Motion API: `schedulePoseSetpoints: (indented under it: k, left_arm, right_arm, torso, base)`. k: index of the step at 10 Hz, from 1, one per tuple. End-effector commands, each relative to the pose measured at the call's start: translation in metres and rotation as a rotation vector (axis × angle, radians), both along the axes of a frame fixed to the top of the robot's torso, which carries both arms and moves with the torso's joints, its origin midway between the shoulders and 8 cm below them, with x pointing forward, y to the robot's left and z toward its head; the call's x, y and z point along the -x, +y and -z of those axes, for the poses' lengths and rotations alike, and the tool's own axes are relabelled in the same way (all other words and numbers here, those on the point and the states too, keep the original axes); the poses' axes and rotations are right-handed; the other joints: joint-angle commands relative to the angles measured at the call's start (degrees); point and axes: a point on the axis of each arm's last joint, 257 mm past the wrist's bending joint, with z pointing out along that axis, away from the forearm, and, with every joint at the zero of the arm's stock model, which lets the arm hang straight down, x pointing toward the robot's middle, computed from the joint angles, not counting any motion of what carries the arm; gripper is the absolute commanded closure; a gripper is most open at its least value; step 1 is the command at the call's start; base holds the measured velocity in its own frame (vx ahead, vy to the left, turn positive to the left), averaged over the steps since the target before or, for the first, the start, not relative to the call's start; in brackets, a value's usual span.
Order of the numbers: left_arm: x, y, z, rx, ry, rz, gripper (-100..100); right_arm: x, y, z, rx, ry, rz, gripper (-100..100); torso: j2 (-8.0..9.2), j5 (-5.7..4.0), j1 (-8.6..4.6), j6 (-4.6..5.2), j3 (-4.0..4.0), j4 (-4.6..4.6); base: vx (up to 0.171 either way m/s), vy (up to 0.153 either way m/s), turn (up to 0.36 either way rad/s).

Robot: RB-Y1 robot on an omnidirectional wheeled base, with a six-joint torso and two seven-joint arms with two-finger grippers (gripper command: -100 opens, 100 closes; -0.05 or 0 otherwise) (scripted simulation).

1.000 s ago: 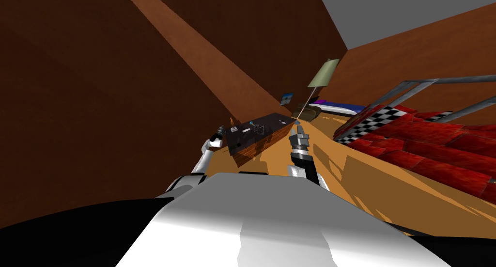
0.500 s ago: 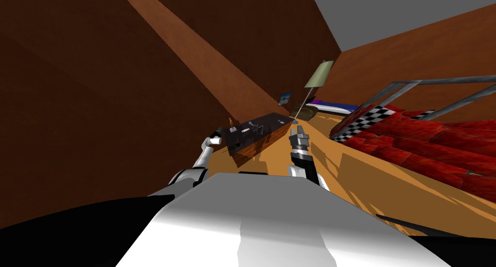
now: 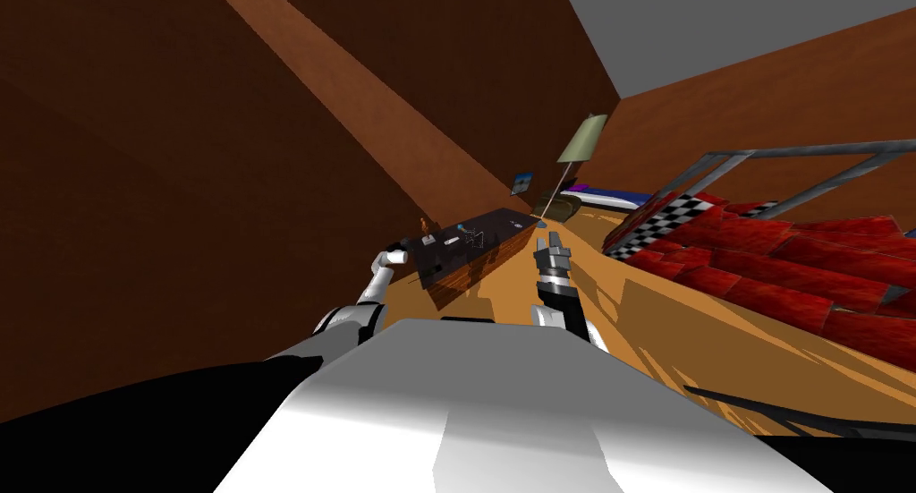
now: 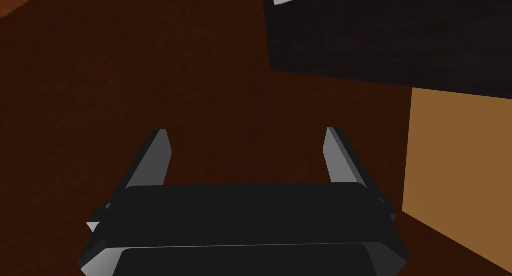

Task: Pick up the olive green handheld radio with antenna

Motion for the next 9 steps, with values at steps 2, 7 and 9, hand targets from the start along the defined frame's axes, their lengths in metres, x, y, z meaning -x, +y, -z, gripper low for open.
schedulePoseSetpoints:
  k: [2, 7, 9]
  left_arm:
    - [0.008, 0.010, 0.026, 0.040, 0.083, -0.037, -100]
    - [0.028, 0.021, 0.066, 0.110, 0.219, -0.095, -100]
    - [0.042, 0.024, 0.086, 0.145, 0.289, -0.122, -100]
  right_arm:
    - [0.000, 0.000, 0.000, 0.000, 0.000, 0.000, 0]
    - [0.000, 0.000, 0.000, 0.000, 0.000, 0.000, 0]
    - [0.000, 0.000, 0.000, 0.000, 0.000, 0.000, 0]
  torso:
    - [-0.02, 0.00, -0.02, 0.02, -0.01, 0.00]
    - [-0.05, -0.01, -0.04, 0.02, -0.03, -0.01]
    - [-0.05, -0.01, -0.03, 0.01, -0.03, -0.01]
  base:
    - [0.008, -0.007, -0.055]
    - [0.011, -0.008, -0.043]
    - [0.017, -0.012, -0.054]
